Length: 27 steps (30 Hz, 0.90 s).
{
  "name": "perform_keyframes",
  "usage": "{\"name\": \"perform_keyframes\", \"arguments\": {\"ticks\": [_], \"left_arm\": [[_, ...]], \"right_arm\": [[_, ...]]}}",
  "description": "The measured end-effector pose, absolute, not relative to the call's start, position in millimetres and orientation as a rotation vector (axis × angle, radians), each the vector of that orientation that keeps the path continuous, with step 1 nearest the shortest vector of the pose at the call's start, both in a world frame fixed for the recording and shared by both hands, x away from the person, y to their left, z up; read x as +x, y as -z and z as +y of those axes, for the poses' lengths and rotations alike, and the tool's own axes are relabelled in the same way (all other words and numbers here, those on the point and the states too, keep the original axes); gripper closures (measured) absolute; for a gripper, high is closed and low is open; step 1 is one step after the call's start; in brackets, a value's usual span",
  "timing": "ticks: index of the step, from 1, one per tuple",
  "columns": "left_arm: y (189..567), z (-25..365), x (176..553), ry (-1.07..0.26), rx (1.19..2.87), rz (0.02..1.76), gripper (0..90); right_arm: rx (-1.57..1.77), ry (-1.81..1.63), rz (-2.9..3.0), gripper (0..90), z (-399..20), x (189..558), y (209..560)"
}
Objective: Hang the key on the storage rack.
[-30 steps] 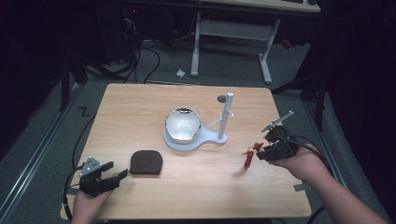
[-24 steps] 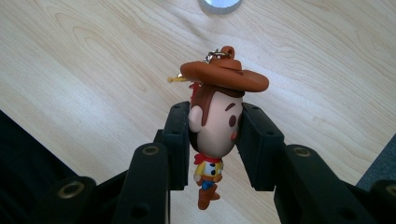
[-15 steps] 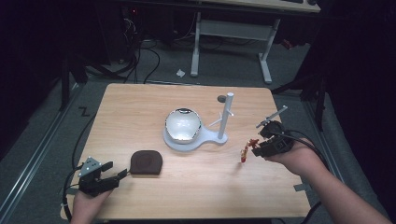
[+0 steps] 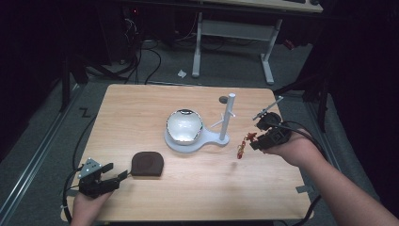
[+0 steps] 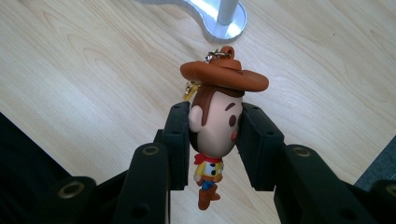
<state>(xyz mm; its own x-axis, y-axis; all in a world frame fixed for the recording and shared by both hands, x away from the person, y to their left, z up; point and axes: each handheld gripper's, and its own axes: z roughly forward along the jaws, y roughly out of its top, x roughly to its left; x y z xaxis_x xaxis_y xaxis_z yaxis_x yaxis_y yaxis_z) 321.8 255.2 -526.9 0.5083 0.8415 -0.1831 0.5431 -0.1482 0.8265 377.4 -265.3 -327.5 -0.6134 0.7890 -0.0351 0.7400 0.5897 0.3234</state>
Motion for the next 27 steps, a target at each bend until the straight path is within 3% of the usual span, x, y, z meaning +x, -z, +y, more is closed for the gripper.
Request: {"name": "perform_keyframes", "arguments": {"ticks": [27], "left_arm": [[526.9,257.1,321.7,-0.399,1.814,1.157,29.1]], "right_arm": [[1.189,-0.457,2.613,66.2,-235.3,399.3,279.9]]}}
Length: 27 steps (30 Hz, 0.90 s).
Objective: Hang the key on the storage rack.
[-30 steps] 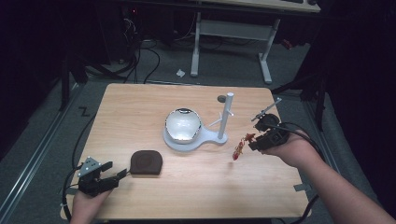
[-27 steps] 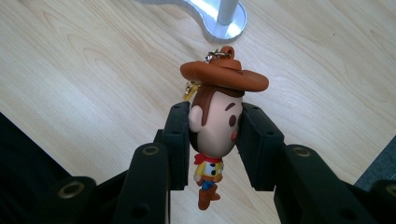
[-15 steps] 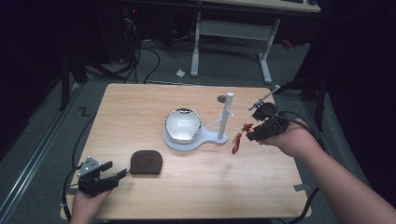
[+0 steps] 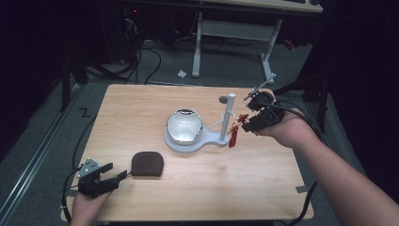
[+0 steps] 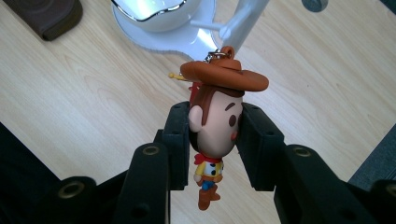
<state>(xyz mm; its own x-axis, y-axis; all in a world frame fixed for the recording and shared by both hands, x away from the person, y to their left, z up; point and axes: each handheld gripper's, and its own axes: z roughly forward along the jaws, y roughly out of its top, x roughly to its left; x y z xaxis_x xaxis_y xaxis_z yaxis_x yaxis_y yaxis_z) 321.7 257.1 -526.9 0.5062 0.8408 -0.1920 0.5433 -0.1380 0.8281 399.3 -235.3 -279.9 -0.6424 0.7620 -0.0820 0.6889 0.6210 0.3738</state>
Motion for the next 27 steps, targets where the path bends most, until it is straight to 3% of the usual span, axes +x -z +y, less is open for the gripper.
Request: {"name": "perform_keyframes", "arguments": {"ticks": [16,27], "left_arm": [[527.0,258.0,322.0,-0.394,1.810,1.156,29.1],[527.4,257.8,322.2,-0.392,1.812,1.155,29.1]], "right_arm": [[1.194,-0.453,2.570,66.2,-227.4,418.5,269.6],[1.242,-0.445,2.557,66.2,-235.5,426.4,283.0]]}}
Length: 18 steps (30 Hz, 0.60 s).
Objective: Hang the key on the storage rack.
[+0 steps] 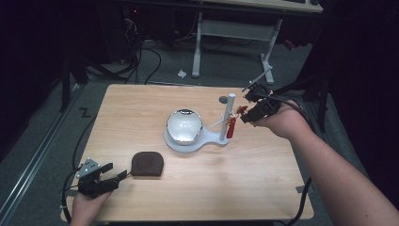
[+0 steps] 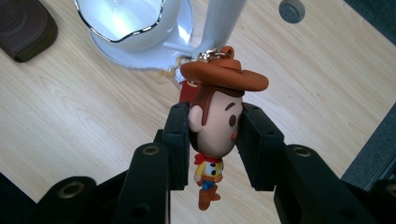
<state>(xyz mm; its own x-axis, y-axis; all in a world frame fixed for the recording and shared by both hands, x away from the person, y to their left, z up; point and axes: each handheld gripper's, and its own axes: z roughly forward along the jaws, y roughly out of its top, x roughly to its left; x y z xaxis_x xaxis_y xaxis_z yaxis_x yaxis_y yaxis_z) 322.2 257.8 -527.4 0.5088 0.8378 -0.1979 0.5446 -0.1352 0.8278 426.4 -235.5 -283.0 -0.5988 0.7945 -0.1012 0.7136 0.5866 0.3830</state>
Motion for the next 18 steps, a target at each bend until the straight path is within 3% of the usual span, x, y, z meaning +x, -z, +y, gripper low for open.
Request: {"name": "perform_keyframes", "arguments": {"ticks": [18], "left_arm": [[527.5,256.0,322.3,-0.392,1.822,1.150,29.1]], "right_arm": [[1.313,-0.489,2.592,66.1,-251.6,423.9,339.0]]}}
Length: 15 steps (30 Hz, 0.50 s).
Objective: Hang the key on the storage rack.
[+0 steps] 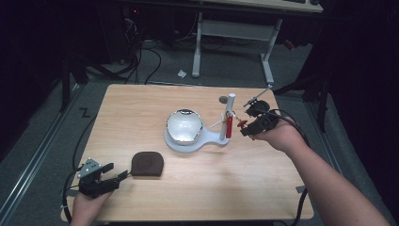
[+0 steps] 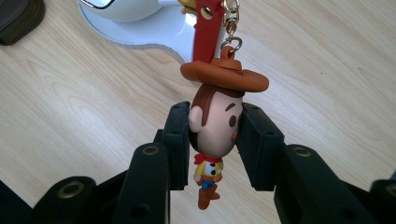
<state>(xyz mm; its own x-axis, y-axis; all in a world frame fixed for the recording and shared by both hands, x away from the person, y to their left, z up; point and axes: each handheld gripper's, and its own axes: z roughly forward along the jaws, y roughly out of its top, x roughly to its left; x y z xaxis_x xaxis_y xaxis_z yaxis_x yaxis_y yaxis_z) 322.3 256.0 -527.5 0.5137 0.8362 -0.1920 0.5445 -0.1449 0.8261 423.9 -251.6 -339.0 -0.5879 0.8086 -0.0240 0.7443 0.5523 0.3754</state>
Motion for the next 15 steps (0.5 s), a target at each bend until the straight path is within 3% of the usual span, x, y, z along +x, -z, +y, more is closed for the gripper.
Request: {"name": "perform_keyframes", "arguments": {"ticks": [15], "left_arm": [[528.3,256.5,322.7,-0.392,1.823,1.153,29.1]], "right_arm": [[1.368,-0.602,2.579,65.9,-249.7,436.6,384.7]]}}
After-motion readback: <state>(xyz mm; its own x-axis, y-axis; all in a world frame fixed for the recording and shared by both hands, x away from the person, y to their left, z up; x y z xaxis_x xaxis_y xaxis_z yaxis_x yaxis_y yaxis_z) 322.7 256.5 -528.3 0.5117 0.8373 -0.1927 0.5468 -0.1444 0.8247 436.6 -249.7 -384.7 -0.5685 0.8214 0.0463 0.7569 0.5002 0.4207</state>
